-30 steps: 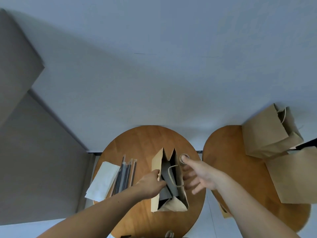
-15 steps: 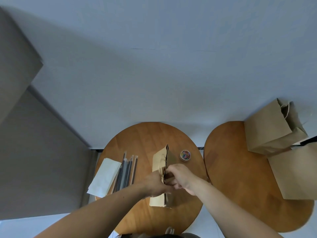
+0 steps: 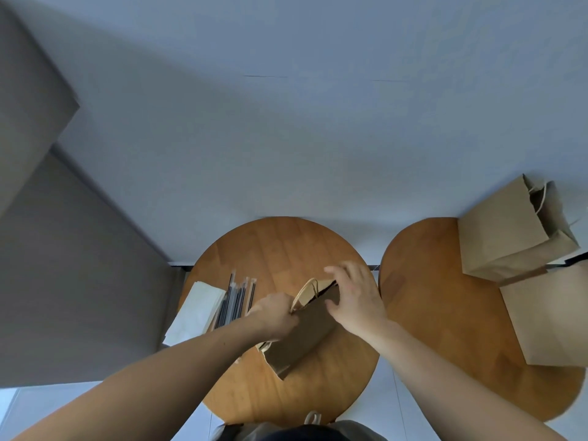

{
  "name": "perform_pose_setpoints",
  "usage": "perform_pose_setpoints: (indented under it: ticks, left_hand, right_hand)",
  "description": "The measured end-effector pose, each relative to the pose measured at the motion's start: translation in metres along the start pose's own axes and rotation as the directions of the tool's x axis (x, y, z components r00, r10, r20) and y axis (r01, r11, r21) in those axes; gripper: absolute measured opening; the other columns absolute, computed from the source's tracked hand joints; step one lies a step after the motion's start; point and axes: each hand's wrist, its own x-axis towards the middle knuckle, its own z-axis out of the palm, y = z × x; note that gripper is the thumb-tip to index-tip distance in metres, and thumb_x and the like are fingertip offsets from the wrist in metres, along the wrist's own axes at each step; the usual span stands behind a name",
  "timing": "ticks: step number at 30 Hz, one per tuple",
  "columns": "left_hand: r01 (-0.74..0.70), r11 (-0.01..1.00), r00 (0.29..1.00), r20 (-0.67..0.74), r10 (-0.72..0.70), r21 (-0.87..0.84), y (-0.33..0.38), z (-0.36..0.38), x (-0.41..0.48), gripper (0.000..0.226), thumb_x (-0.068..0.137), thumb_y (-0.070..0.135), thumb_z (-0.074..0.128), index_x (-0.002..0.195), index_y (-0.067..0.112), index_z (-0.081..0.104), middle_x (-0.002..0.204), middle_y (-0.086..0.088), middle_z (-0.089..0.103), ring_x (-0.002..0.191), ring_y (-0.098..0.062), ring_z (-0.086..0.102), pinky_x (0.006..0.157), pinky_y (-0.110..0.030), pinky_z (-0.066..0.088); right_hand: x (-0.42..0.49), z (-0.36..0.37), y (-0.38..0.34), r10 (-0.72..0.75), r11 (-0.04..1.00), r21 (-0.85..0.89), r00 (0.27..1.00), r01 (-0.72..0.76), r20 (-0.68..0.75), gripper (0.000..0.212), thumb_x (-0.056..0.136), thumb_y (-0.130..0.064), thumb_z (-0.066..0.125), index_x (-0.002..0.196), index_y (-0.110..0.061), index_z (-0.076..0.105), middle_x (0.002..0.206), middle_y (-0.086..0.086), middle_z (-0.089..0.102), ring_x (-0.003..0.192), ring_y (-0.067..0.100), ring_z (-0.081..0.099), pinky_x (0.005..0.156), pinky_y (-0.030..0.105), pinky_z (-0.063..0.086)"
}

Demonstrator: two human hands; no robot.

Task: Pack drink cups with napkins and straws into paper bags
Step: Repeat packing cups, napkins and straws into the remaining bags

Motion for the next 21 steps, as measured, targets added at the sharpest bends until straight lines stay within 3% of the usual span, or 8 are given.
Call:
perform_pose_setpoints:
  ticks: [2,5,8,9,11,15,17,21]
  left_hand:
    - [-0.044,0.997,0.999,0.027,0.042,0.062,0.001,-0.001,0.0,0.034,0.091,0.02,0.047,0.117,0.02,0.069,0.107,-0.006,0.07,0.098,-0.026,0.066,0.086,-0.041,0.055]
    - [-0.094,0.982,0.994,0.071,0.083,0.162,0.001,-0.001,0.0,0.032,0.09,0.02,0.045,0.112,0.018,0.067,0.102,-0.007,0.07,0.095,-0.028,0.065,0.083,-0.043,0.054]
    - [-0.095,0.977,0.995,0.01,0.095,0.192,-0.001,0.005,0.003,0.017,0.089,0.026,0.048,0.095,0.021,0.063,0.089,-0.002,0.067,0.086,-0.026,0.064,0.072,-0.039,0.054]
    - [-0.078,0.979,0.995,-0.041,0.087,0.186,-0.002,0.009,0.003,0.01,0.089,0.03,0.049,0.085,0.025,0.056,0.08,0.003,0.062,0.079,-0.024,0.062,0.064,-0.034,0.05]
    - [-0.026,0.985,0.988,-0.147,0.052,0.17,-0.003,0.019,0.004,0.011,0.089,0.037,0.048,0.082,0.03,0.051,0.068,0.009,0.05,0.068,-0.02,0.054,0.055,-0.03,0.039]
    - [0.032,0.988,0.966,-0.258,0.008,0.148,-0.007,0.033,0.007,0.017,0.089,0.046,0.049,0.091,0.033,0.06,0.056,0.011,0.039,0.061,-0.018,0.048,0.052,-0.028,0.032]
    - [0.02,0.99,0.963,-0.268,0.019,0.141,-0.011,0.033,0.009,0.018,0.092,0.046,0.05,0.08,0.034,0.055,0.054,0.012,0.037,0.059,-0.017,0.046,0.05,-0.028,0.029]
    - [-0.033,0.994,0.978,-0.204,0.053,0.099,-0.02,0.022,0.014,0.041,0.096,0.052,0.051,0.061,0.037,0.036,0.055,0.012,0.042,0.051,-0.007,0.041,0.046,-0.024,0.027]
  right_hand:
    - [0.003,-0.002,0.007,-0.139,0.986,-0.074,0.985,0.147,0.099,0.047,0.078,-0.033,0.076,0.123,-0.026,0.062,0.129,-0.006,0.054,0.123,0.019,0.045,0.108,0.037,0.033]
    - [0.006,0.0,0.009,-0.212,0.963,-0.102,0.933,0.25,0.29,0.023,0.091,-0.043,0.061,0.105,-0.026,0.068,0.104,-0.008,0.065,0.107,0.015,0.055,0.108,0.033,0.029]
    - [0.002,0.002,0.01,-0.136,0.987,-0.034,0.937,0.155,0.323,0.023,0.095,-0.043,0.056,0.102,-0.025,0.068,0.093,-0.006,0.068,0.091,0.017,0.061,0.088,0.031,0.043]
    - [0.001,0.002,0.011,-0.096,0.995,0.007,0.943,0.098,0.319,0.023,0.095,-0.043,0.056,0.105,-0.026,0.069,0.095,-0.006,0.069,0.091,0.016,0.062,0.083,0.031,0.047]
    - [0.0,0.002,0.013,-0.05,0.998,0.062,0.945,0.031,0.323,0.023,0.095,-0.043,0.057,0.108,-0.028,0.069,0.099,-0.008,0.07,0.093,0.014,0.063,0.081,0.033,0.05]
    - [0.002,0.001,0.015,-0.061,0.991,0.13,0.942,0.019,0.331,0.02,0.093,-0.041,0.061,0.105,-0.029,0.071,0.094,-0.009,0.071,0.088,0.013,0.063,0.076,0.032,0.05]
    - [0.004,0.002,0.017,-0.07,0.989,0.145,0.94,0.022,0.335,0.019,0.092,-0.041,0.061,0.103,-0.029,0.07,0.087,-0.012,0.068,0.082,0.011,0.061,0.069,0.028,0.047]
    - [0.01,0.005,0.021,-0.081,0.982,0.188,0.916,0.006,0.394,0.021,0.091,-0.042,0.063,0.095,-0.022,0.068,0.073,-0.015,0.058,0.071,0.009,0.055,0.06,0.026,0.039]
